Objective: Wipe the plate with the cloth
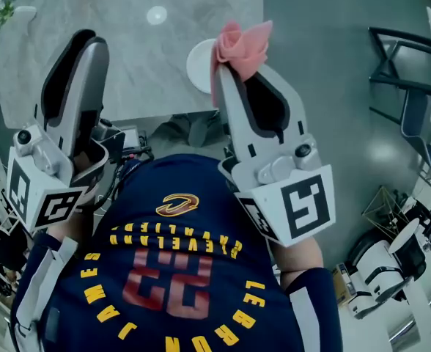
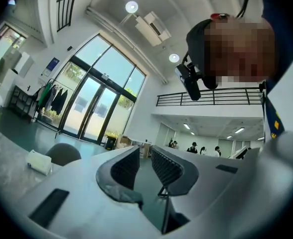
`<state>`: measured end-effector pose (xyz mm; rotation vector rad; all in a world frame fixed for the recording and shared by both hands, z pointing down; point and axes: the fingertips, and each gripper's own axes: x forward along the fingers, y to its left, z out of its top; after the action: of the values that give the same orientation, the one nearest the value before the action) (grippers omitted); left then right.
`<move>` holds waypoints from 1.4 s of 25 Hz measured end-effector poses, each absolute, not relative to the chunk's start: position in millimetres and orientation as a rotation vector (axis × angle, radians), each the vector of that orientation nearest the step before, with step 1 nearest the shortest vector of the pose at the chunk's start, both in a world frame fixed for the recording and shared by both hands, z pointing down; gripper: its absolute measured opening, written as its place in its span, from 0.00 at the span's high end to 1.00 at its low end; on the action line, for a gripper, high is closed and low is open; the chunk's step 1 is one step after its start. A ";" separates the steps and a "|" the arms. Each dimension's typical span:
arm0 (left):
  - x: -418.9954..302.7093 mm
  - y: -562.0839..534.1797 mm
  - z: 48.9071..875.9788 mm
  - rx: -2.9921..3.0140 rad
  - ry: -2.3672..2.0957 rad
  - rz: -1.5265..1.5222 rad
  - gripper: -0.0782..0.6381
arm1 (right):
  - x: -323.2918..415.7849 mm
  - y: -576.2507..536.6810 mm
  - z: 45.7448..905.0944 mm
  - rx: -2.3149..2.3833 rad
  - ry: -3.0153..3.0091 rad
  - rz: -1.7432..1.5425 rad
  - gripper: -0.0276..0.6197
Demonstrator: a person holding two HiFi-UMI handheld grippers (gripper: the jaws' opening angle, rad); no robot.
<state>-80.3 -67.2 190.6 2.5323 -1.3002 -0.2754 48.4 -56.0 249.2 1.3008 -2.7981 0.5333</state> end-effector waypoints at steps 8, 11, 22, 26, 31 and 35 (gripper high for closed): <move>-75.1 -72.8 182.0 2.536 -1.299 -0.312 0.78 | 45.8 -54.9 231.2 1.289 -2.857 0.426 0.90; -78.2 -74.4 188.2 2.497 -1.293 -0.316 0.78 | 45.5 -55.6 233.5 1.294 -2.853 0.444 0.90; -84.2 -74.5 198.1 2.469 -1.299 -0.307 0.78 | 39.5 -51.7 243.8 1.262 -2.822 0.511 0.90; -83.0 -76.6 194.3 2.484 -1.307 -0.306 0.78 | 38.9 -50.7 243.9 1.261 -2.823 0.504 0.90; -85.9 -72.1 201.1 2.462 -1.305 -0.300 0.78 | 40.1 -50.7 243.7 1.268 -2.825 0.477 0.90; -86.5 -72.6 199.2 2.471 -1.310 -0.299 0.78 | 39.0 -47.1 246.5 1.269 -2.819 0.495 0.90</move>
<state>-86.5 -72.6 199.2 2.4710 -1.3103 -0.2988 39.0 -47.1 246.5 1.2688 -2.8187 0.4951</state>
